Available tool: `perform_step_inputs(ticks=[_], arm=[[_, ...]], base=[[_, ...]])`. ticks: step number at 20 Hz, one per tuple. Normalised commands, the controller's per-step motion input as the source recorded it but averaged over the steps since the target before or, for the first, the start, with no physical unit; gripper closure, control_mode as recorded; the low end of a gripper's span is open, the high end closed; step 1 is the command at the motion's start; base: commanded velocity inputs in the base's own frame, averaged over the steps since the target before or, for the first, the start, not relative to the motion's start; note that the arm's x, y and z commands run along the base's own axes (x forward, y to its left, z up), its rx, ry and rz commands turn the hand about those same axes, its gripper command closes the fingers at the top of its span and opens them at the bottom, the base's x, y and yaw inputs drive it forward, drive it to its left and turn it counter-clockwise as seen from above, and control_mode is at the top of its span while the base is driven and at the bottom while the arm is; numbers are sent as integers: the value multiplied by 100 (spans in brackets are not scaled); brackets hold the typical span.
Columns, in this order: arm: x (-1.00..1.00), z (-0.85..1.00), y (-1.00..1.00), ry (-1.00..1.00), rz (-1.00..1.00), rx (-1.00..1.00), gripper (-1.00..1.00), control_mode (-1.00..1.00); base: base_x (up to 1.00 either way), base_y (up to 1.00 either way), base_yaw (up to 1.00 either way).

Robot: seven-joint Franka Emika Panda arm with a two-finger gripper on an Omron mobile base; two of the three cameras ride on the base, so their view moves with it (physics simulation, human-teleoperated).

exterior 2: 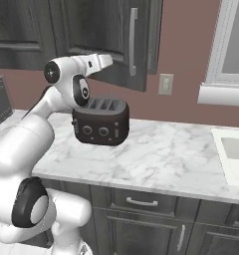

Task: Close all open cabinet doors.

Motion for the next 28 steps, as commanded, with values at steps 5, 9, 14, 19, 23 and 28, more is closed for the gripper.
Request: perform_step_inputs(ticks=[5, 9, 14, 19, 23, 28], arm=[[68, 7, -41, 8, 0, 18, -100, -100], [60, 3, -44, 7, 0, 20, -100, -100], [56, 1, -41, 6, 0, 19, -100, -100], [53, 0, -33, 3, 0, 18, -100, -100], [31, 0, -24, 2, 0, 14, -100, -100], [-11, 0, -11, -2, 0, 7, -100, -100]], base=[[0, 0, 0], [0, 0, 0], [0, 0, 0], [0, 0, 0], [0, 0, 0], [0, 0, 0]])
